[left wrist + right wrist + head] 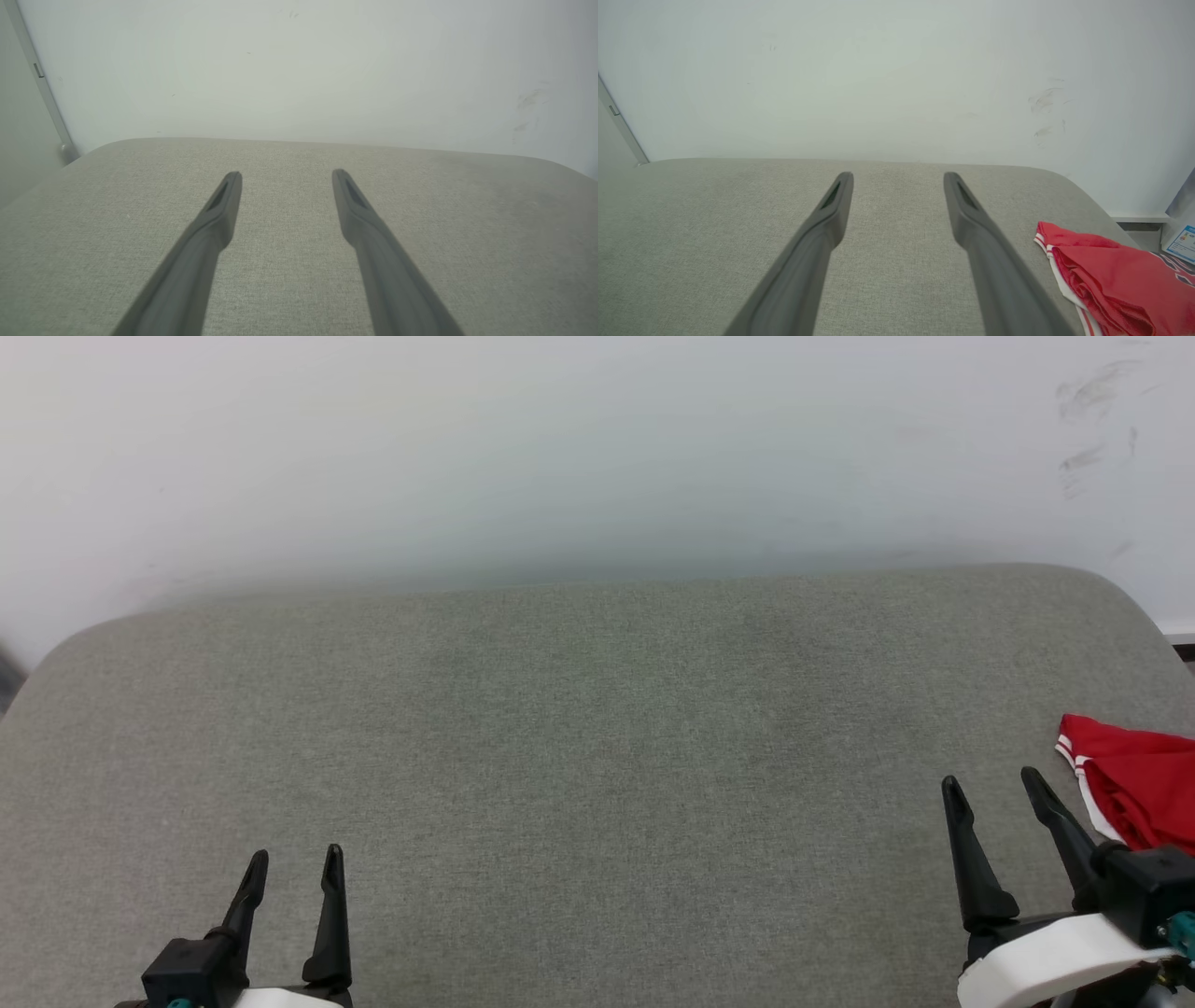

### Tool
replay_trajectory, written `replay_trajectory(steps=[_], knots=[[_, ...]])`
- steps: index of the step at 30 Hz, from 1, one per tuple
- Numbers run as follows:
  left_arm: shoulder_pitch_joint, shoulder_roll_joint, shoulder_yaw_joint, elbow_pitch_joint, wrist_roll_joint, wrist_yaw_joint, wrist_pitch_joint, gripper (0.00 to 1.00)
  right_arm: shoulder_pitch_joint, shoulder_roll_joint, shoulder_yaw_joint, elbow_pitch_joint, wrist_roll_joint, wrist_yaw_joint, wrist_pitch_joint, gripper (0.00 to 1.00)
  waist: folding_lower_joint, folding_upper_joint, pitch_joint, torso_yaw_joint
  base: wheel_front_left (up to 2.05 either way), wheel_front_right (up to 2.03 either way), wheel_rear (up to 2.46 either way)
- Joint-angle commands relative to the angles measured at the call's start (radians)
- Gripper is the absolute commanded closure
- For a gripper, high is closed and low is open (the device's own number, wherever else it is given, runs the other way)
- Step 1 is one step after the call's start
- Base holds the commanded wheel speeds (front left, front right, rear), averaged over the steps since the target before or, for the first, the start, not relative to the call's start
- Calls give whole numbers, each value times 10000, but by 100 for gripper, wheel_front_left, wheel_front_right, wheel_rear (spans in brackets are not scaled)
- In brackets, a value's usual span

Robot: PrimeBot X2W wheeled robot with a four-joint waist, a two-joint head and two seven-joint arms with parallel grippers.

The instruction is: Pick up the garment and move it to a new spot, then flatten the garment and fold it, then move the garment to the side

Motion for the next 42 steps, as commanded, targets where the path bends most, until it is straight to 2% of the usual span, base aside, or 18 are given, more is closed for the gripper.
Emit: replay_trajectory(steps=[1, 17, 18, 21, 42], knots=[[25, -7, 25, 49, 55, -49, -42, 0, 94, 41, -7, -76, 100, -10, -1, 0, 1, 0, 0, 25, 0, 0, 0], [-315, -207, 193, 214, 384, -403, -33, 0, -24, 43, -8, -165, 238, -10, -23, 0, 1, 0, 121, 156, 0, 0, 0], [-237, -192, 174, 206, 354, -375, -9, 100, 4, 0, -15, -99, 182, -2, -5, 100, 1, 0, 122, 157, 0, 0, 0], [-182, -256, 172, 429, 255, -402, 56, 100, 79, 0, 20, 112, 283, 0, -24, 100, 2, 0, 127, 163, 0, 0, 0], [-728, -563, 552, 682, -3351, -647, 1059, 100, -548, -219, 75, 1227, 4590, -2, -78, 100, 2, 0, 176, 232, 0, 0, 0]])
